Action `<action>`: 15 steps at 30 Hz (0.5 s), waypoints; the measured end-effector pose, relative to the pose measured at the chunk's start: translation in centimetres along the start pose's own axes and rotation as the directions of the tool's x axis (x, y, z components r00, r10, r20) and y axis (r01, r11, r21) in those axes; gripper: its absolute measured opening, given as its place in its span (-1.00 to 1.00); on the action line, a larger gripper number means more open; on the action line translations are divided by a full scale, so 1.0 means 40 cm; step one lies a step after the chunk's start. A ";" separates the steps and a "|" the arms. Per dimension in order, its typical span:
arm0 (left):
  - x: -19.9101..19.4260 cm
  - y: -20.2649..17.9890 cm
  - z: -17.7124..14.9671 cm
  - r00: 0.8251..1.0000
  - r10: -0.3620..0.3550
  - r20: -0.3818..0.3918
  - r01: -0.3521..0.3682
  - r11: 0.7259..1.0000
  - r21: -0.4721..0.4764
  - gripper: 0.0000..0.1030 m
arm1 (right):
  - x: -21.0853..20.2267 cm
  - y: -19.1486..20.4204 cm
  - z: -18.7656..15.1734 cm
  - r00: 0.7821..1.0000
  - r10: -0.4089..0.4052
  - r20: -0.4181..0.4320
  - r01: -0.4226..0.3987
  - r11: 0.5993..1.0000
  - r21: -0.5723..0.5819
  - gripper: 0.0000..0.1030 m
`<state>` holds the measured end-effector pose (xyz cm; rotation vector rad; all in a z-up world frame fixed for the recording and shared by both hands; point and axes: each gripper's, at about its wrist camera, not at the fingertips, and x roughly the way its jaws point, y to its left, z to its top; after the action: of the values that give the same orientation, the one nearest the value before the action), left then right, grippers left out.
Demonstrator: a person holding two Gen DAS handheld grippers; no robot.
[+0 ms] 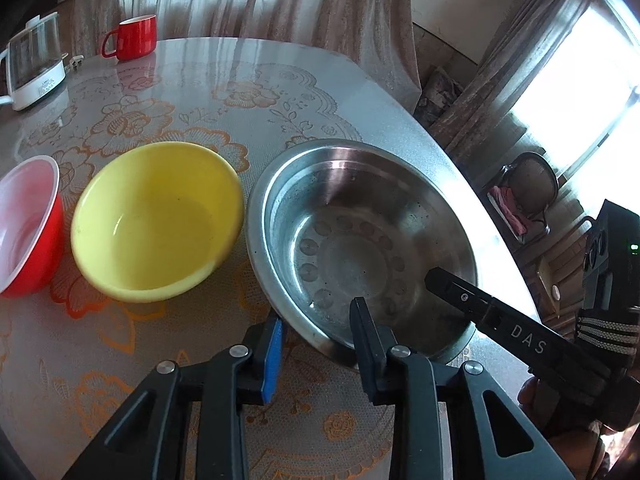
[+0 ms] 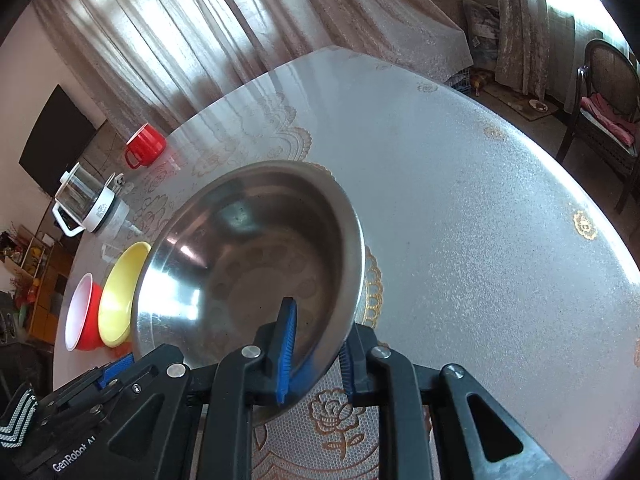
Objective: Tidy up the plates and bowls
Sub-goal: 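Lift the steel bowl with the left tool and carry it toward the plate stack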
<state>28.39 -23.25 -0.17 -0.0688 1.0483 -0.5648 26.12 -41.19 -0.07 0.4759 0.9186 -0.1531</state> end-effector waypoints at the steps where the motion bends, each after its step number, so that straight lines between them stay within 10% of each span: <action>1: -0.006 0.000 -0.007 1.000 -0.002 -0.002 0.002 1.000 0.000 -0.40 | -0.004 -0.001 -0.006 1.000 0.013 -0.006 -0.013 1.000 0.002 -0.64; 15: -0.078 0.014 -0.102 1.000 0.013 -0.020 -0.012 1.000 0.029 -0.37 | -0.085 0.010 -0.123 0.998 0.041 -0.038 -0.044 0.997 -0.068 -0.51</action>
<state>24.08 -20.43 0.06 -0.0312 1.0588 -0.5703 20.62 -38.83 0.24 0.4349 0.9458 -0.0739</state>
